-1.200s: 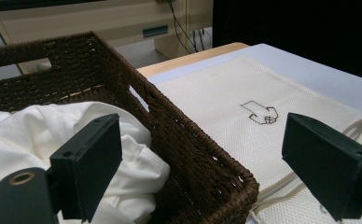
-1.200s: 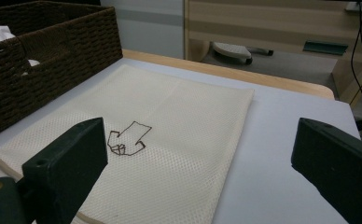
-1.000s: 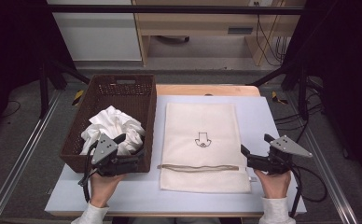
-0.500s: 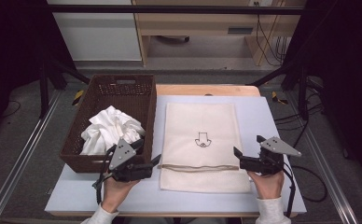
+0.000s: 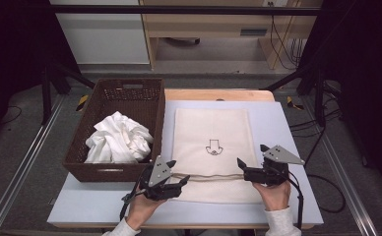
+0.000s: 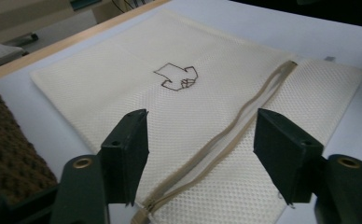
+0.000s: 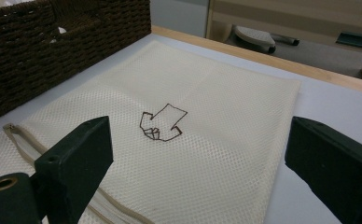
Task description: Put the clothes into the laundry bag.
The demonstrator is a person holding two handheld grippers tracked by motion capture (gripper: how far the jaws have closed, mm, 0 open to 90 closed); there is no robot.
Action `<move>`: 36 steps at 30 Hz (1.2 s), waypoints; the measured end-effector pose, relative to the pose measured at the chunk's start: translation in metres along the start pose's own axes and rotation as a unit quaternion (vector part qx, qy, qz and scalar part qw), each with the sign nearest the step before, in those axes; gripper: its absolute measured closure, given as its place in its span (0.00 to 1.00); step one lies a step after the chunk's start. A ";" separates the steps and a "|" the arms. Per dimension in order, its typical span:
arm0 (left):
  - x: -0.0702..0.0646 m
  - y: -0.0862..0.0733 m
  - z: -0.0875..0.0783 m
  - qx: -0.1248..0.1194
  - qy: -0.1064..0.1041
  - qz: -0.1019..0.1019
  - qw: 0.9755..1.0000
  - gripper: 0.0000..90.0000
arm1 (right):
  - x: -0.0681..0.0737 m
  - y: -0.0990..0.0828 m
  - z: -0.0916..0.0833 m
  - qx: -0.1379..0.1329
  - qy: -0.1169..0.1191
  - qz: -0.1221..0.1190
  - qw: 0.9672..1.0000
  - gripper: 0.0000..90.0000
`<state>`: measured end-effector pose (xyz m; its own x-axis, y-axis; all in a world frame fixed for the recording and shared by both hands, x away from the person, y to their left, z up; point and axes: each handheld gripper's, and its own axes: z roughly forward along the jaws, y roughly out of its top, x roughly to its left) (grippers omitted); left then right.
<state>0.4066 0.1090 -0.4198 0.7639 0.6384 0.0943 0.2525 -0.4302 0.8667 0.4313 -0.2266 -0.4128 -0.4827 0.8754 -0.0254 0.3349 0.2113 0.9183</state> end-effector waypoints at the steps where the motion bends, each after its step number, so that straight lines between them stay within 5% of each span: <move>1: 0.000 0.000 0.000 0.000 0.000 0.000 1.000 0.43 | 0.000 0.000 0.000 0.000 0.000 0.000 1.000 0.10; 15: -0.020 -0.020 0.040 0.065 -0.048 0.026 0.996 0.69 | 0.009 -0.004 0.011 0.018 0.024 -0.011 0.999 0.18; 23: -0.026 -0.026 0.050 0.080 -0.069 0.032 0.994 0.83 | 0.018 -0.008 0.021 0.033 0.043 -0.014 0.998 0.22; 28: -0.026 -0.030 0.054 0.085 -0.083 0.023 0.993 0.94 | 0.030 -0.012 0.033 0.054 0.068 -0.023 0.996 0.28; 36: -0.027 -0.035 0.062 0.095 -0.087 0.017 0.992 0.99 | 0.047 -0.022 0.057 0.100 0.085 -0.050 0.990 0.41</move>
<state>0.4138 0.0678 -0.4832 0.8601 0.5097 0.0212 0.3207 -0.5725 0.7546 0.4471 -0.1653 -0.4571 -0.6454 0.7632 -0.0298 0.4239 0.3904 0.8173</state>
